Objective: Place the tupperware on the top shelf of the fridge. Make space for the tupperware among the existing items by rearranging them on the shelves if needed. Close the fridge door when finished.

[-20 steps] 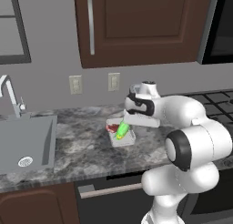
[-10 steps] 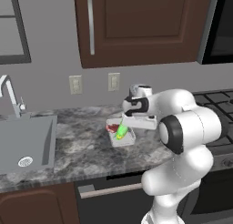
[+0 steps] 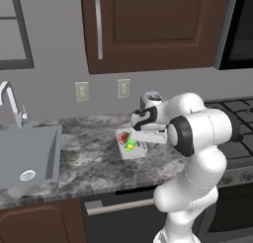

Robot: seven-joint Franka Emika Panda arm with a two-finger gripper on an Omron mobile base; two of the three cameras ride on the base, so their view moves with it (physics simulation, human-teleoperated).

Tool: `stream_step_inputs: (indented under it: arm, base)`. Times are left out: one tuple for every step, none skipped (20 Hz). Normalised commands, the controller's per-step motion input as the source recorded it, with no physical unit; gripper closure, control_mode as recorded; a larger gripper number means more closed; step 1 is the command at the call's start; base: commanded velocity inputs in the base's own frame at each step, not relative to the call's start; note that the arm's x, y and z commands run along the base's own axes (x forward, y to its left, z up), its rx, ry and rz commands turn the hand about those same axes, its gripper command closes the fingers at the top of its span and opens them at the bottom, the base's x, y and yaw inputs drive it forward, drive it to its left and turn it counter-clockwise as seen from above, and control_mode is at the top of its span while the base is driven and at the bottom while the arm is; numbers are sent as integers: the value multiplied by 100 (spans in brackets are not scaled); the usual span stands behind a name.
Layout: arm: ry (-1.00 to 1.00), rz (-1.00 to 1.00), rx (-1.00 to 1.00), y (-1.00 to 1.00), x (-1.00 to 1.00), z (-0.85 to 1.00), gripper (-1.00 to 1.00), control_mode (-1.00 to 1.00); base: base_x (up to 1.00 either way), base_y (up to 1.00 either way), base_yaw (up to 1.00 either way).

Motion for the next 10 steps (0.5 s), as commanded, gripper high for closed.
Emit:
stream_step_inputs:
  arm:
    - [0,0,0,0,12,-37,-100,-100]
    - [0,0,0,0,14,-35,-100,-100]
    - [0,0,-1,1,15,-34,100,-100]
    - [0,0,-1,3,9,-35,100,-100]
    - [0,0,0,4,4,-34,100,-100]
    - [0,0,0,0,0,-26,100,-100]
    - [-1,0,0,0,0,-18,100,-100]
    - [0,0,0,0,0,0,100,-100]
    - [0,0,0,0,0,0,100,-100]
    - [0,0,0,0,0,0,100,-100]
  base:
    - [0,0,0]
    - [0,0,0]
    - [0,0,0]
    - [0,0,0]
    - [0,0,0]
    - [0,0,0]
    - [0,0,0]
    - [0,0,0]
    - [0,0,0]
    - [0,0,0]
